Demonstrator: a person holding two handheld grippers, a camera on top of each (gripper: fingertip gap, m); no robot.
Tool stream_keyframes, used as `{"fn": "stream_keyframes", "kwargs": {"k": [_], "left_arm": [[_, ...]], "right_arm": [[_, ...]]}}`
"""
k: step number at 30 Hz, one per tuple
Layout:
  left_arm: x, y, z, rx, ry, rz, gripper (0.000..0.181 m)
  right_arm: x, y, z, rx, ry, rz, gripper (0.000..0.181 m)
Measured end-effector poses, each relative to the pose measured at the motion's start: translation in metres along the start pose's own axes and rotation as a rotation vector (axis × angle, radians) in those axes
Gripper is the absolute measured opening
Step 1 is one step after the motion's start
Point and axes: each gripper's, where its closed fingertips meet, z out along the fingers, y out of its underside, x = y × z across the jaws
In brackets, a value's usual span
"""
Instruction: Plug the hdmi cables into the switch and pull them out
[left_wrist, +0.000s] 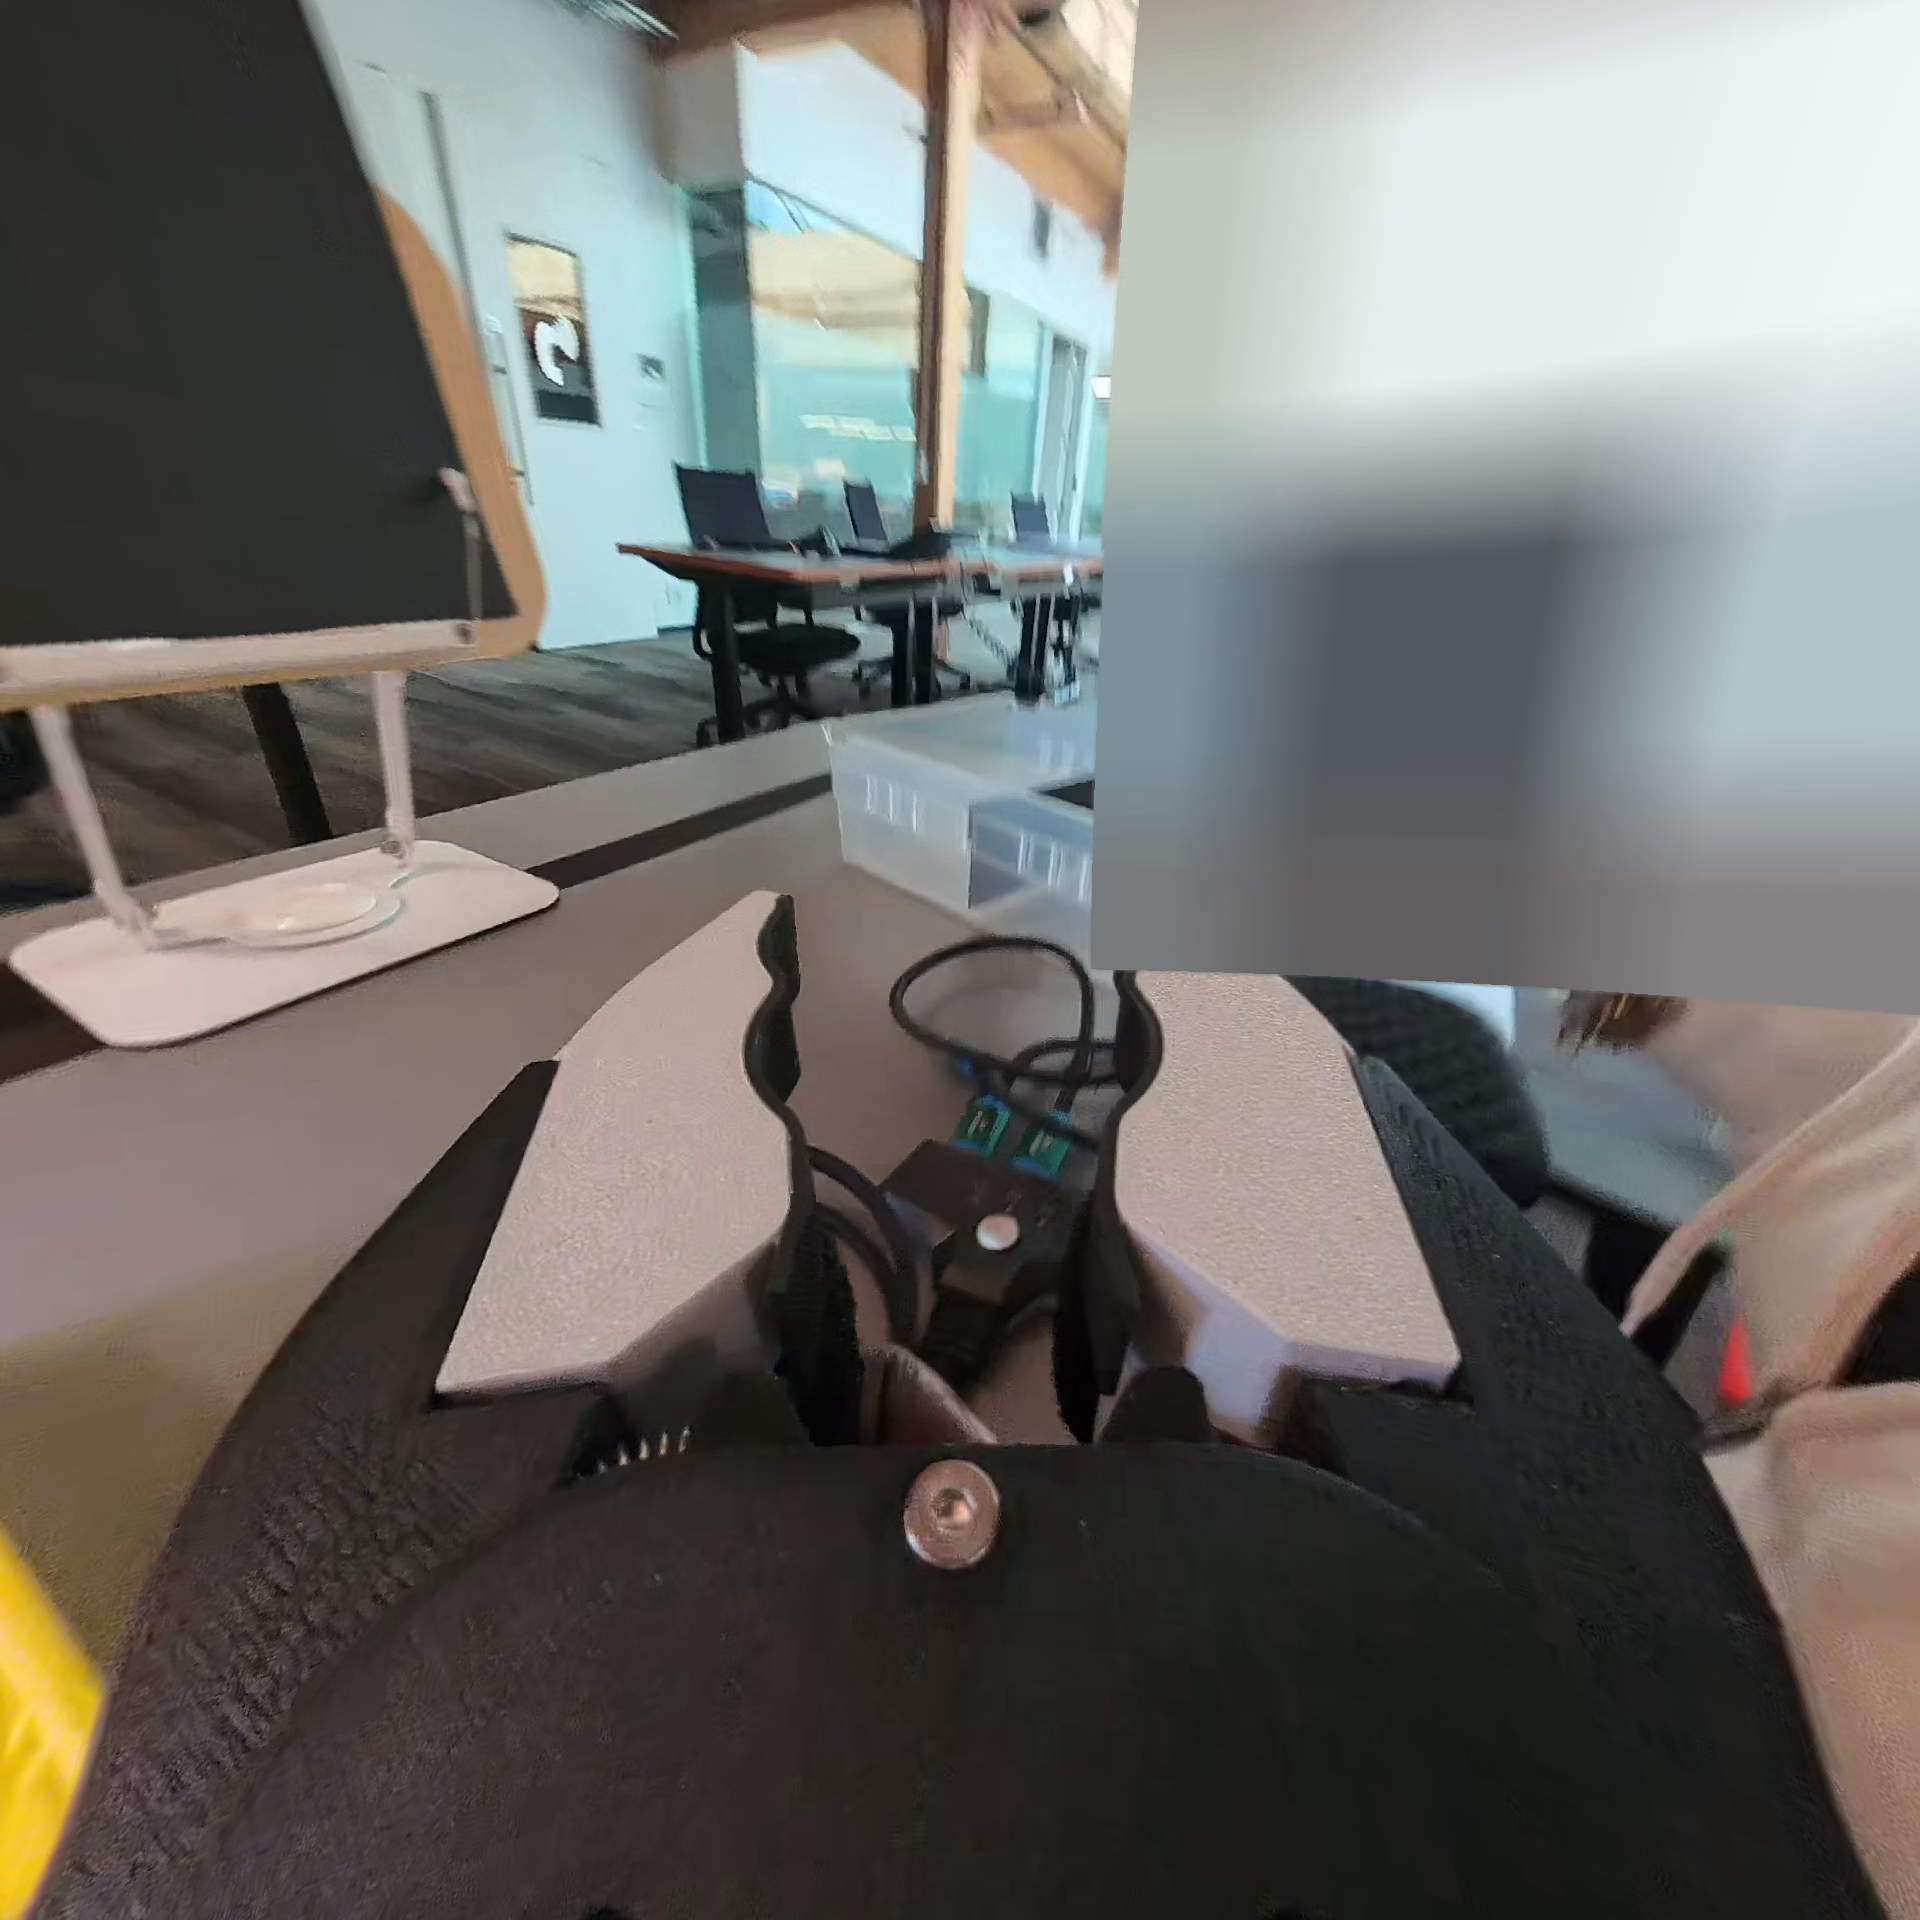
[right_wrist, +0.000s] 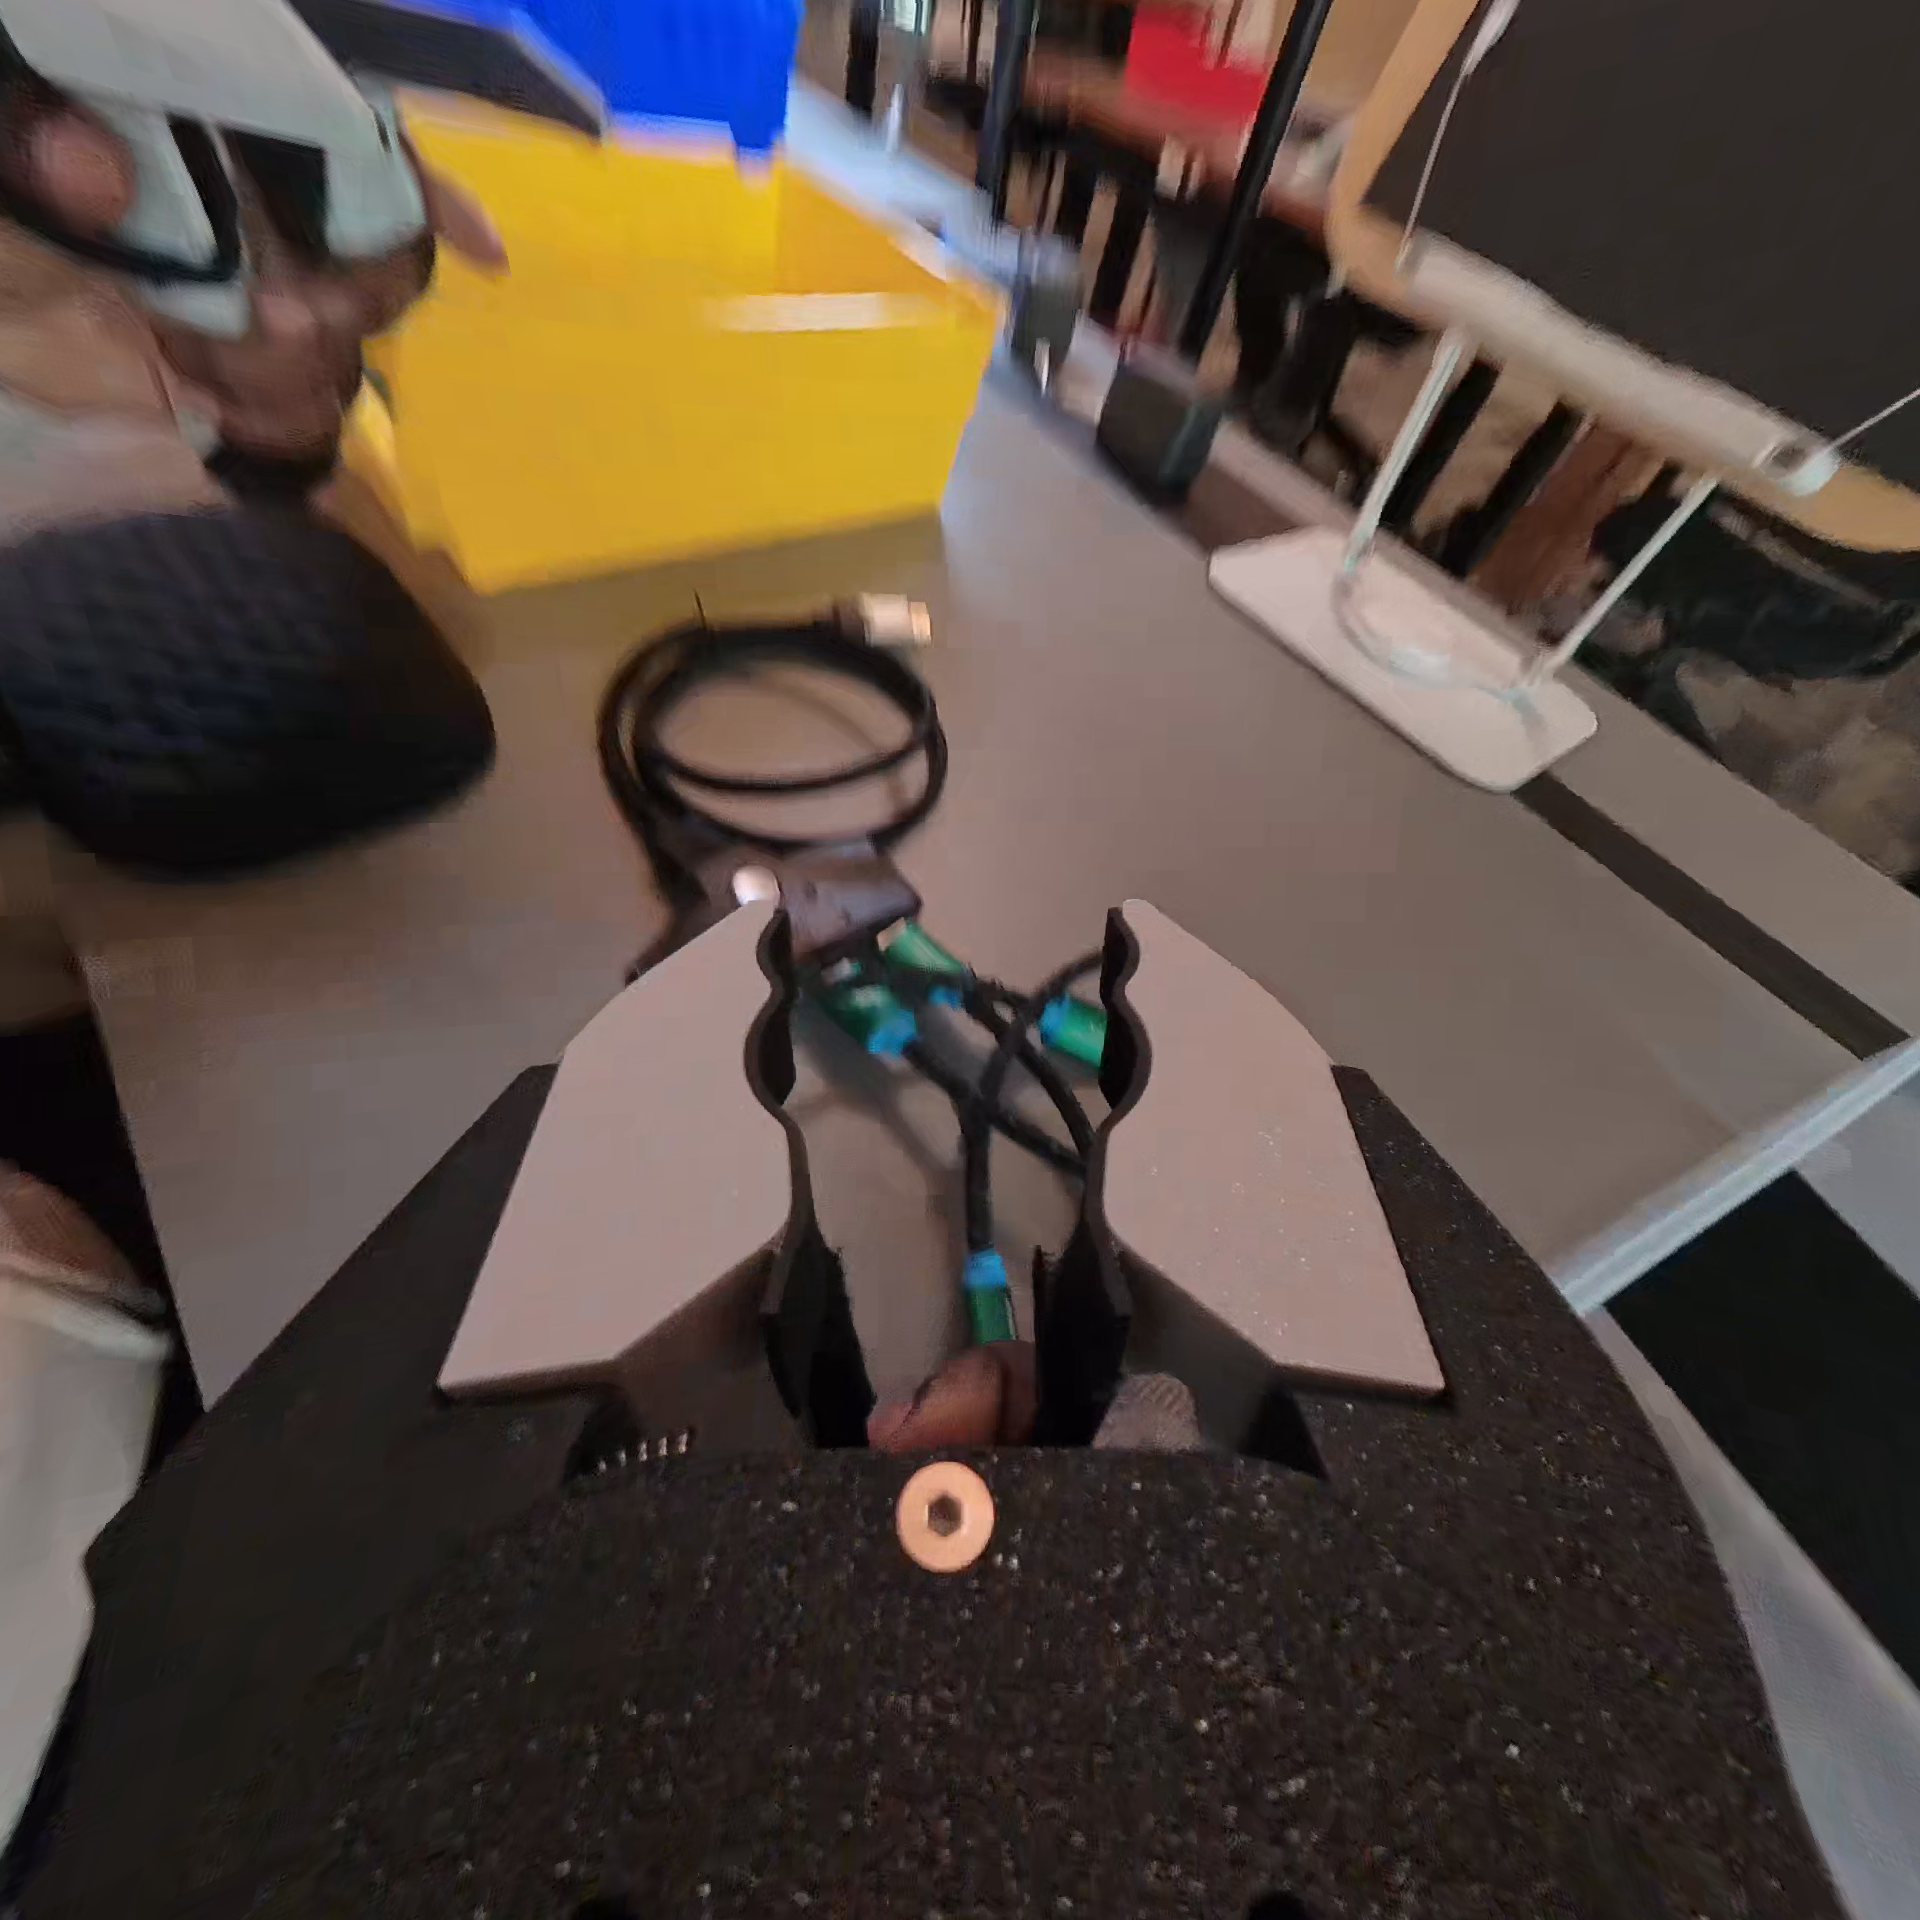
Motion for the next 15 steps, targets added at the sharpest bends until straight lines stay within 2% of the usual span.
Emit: {"fn": "stream_keyframes", "kwargs": {"k": [4,9,12,15], "left_arm": [[-0.030,-0.030,-0.053,0.085,-0.171,-0.087,0.058],[-0.083,-0.044,-0.129,-0.022,-0.506,0.026,0.055],[-0.104,-0.032,-0.151,-0.230,-0.570,0.087,0.054],[-0.122,0.006,-0.165,-0.595,-0.537,0.092,0.053]], "right_arm": [[0.000,-0.017,-0.012,0.279,-0.031,0.111,0.064],[0.012,0.000,-0.015,0.367,-0.028,0.172,0.075],[0.012,0.009,-0.013,0.384,-0.053,0.202,0.073],[0.014,0.003,-0.020,0.446,-0.064,0.216,0.066]]}}
